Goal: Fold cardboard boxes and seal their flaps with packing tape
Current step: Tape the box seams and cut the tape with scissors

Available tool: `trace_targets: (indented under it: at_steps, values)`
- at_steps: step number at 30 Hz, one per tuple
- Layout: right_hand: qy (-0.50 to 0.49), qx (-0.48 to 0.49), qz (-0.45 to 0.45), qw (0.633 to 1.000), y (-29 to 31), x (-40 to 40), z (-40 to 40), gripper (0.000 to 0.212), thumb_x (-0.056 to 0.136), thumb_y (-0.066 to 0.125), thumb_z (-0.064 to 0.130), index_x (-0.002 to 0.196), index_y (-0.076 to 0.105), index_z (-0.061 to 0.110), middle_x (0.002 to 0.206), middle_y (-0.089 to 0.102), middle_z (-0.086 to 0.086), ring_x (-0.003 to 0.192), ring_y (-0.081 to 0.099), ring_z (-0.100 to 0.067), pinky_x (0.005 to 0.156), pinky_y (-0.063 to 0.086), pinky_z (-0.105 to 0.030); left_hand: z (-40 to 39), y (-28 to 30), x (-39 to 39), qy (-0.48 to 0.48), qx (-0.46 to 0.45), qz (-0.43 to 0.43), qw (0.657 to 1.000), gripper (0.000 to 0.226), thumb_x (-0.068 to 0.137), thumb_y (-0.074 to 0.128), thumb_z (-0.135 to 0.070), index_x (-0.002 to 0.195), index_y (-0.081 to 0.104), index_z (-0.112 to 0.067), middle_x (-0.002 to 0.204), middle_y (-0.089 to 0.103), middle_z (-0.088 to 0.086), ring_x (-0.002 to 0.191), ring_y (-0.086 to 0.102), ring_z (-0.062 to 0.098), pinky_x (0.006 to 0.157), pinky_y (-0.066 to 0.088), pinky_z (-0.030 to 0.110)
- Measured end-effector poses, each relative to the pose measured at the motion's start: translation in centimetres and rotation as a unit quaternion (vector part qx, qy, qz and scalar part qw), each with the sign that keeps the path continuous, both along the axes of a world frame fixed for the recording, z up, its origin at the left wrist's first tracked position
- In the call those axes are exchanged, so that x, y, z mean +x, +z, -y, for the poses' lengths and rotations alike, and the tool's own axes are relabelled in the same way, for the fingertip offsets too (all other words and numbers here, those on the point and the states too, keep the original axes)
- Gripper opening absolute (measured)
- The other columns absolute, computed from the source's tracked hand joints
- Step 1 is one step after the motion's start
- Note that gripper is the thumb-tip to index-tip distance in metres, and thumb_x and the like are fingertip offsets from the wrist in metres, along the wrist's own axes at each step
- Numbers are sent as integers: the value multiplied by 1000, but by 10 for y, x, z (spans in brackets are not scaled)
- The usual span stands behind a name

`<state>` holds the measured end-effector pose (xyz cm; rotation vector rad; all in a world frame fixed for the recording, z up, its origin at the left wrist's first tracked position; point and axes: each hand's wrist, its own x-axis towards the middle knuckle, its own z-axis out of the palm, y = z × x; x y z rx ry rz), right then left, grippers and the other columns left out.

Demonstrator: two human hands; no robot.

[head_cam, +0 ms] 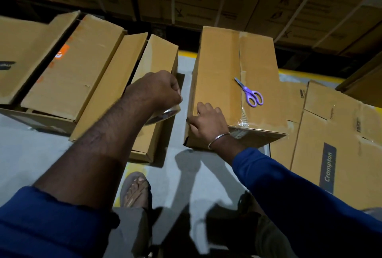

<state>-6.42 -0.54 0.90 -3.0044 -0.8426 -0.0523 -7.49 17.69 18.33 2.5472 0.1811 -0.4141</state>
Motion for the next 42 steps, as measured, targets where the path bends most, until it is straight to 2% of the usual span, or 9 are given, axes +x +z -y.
trace_targets:
  at_steps: [4,7,9,11,15,21,29,36,42]
  values:
    - [-4,-69,15,997,-6,-11,-14,19,92,65,30,107,76,26,123,42,-10,111,44,-35,81,38,-48,2,0,0,-7,1,-6,1000,6,94,70,-34,94,69,-28,103,61,-1,97,57,22,78,49,39]
    - [-7,-62,9,998,-6,-14,-12,25,94,64,33,117,74,34,123,40,-7,111,42,-33,83,38,-48,2,0,0,-10,2,-7,1000,6,95,69,-33,94,69,-27,105,62,-1,96,56,21,75,46,38]
    - [16,6,-20,1000,0,-16,0,33,94,59,34,124,70,39,112,45,-4,103,44,-29,79,38,-43,1,1,-1,-7,2,-7,1000,5,95,69,-33,94,69,-28,106,62,-1,98,56,21,74,44,38]
    - [9,133,-34,990,9,-19,21,35,90,54,26,121,72,29,102,54,-4,95,50,-27,73,40,-39,0,2,-1,-7,0,-8,1000,6,94,70,-33,96,69,-27,109,61,-1,100,54,21,75,44,39]
    - [-123,244,3,962,23,-18,62,5,95,59,22,97,63,21,91,63,0,87,56,-25,66,44,-39,4,5,-1,-9,-1,-3,1000,10,95,70,-33,101,70,-25,115,63,1,101,54,21,76,45,38]
    - [-39,125,-104,986,23,-1,40,28,92,64,49,87,50,25,85,60,2,81,52,-24,64,31,-37,16,7,-2,-21,-2,-4,1000,6,95,70,-32,97,69,-25,121,66,2,105,57,21,76,44,39]
    - [-27,4,-10,1000,5,0,25,29,86,77,39,92,56,20,85,65,-6,78,62,-31,67,37,-38,17,4,0,-36,-1,-17,999,7,96,70,-32,93,66,-26,118,63,1,104,56,22,77,47,39]
    - [6,24,-30,999,3,-1,42,25,76,78,12,90,57,15,83,60,-11,76,59,-36,60,38,-38,17,4,-4,-49,0,-18,999,7,95,70,-33,93,67,-27,112,59,0,101,54,22,79,45,39]
    - [-54,-21,-84,995,24,4,128,24,88,71,34,89,48,28,95,59,2,83,60,-29,61,44,-36,19,5,-8,-63,2,-18,998,9,94,71,-32,86,68,-30,109,61,-1,100,54,21,78,41,37]
